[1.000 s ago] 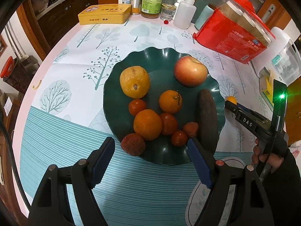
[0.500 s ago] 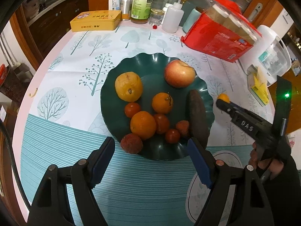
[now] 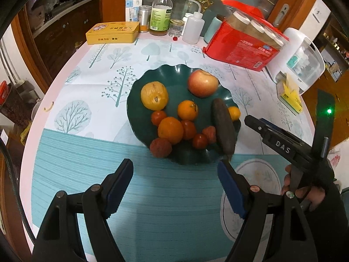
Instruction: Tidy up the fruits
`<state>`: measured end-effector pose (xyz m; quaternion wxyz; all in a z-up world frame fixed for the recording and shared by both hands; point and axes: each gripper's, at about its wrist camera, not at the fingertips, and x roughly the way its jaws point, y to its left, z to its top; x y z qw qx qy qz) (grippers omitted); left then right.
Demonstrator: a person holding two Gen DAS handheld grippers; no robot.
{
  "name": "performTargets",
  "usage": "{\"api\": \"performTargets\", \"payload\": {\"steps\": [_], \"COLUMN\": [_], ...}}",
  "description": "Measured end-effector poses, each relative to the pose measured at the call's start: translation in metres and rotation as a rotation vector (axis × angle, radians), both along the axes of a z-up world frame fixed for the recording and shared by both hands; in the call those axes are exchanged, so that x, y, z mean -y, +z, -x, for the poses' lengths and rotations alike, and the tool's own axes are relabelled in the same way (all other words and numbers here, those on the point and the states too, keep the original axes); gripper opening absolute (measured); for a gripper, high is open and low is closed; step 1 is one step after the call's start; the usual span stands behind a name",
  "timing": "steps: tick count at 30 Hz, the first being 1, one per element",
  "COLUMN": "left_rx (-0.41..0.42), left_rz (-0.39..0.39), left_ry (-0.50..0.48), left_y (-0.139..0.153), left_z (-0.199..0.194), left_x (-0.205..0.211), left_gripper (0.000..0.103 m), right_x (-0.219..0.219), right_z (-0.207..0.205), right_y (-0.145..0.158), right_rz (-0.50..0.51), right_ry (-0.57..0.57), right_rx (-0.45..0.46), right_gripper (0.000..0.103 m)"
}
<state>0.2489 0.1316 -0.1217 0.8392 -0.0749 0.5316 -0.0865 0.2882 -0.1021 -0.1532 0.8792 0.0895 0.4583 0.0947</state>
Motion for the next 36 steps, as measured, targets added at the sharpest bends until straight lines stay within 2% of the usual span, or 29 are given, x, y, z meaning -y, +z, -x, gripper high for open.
{"api": "performTargets", "payload": {"steps": [5,7,9,15,24,32,36], "left_rx": [-0.007,-0.001,0.008,0.008,0.018,0.062,0.071], "left_rz": [-0.006,-0.004,0.003,-0.003,-0.05,-0.082,-0.097], "left_ry": [-0.018,-0.024,-0.032,-0.017,-0.03,-0.052,-0.025], "left_y": [0.001,0.002,0.002,0.003,0.025,0.063,0.075], "left_z": [0.026,0.041,0.055,0.106,0.188,0.234,0.245], "left_x": [0.009,0.014,0.02,0.047,0.1,0.13,0.132], "left_gripper": [0.078,0.078,0.078,0.078,0.078,0.083,0.084], "right_x": [0.006,0.009,0.012,0.037,0.079,0.097,0.099], "right_z": [0.043,0.066,0.09,0.16,0.256,0.302,0.319], "right_y": [0.0,-0.001,-0.005,-0.005,0.049,0.089,0.103], "right_rz": [-0.02,-0.021,-0.027,-0.072,-0.022,-0.053,-0.07], "right_ry": [-0.046,-0.046,-0.031,-0.031,0.01,0.008,-0.002], "right_rx": [-0.036,-0.061,-0.096,-0.184,-0.167,-0.209,-0.199], "right_gripper": [0.063,0.065,0.071,0.075,0.082,0.087,0.088]}}
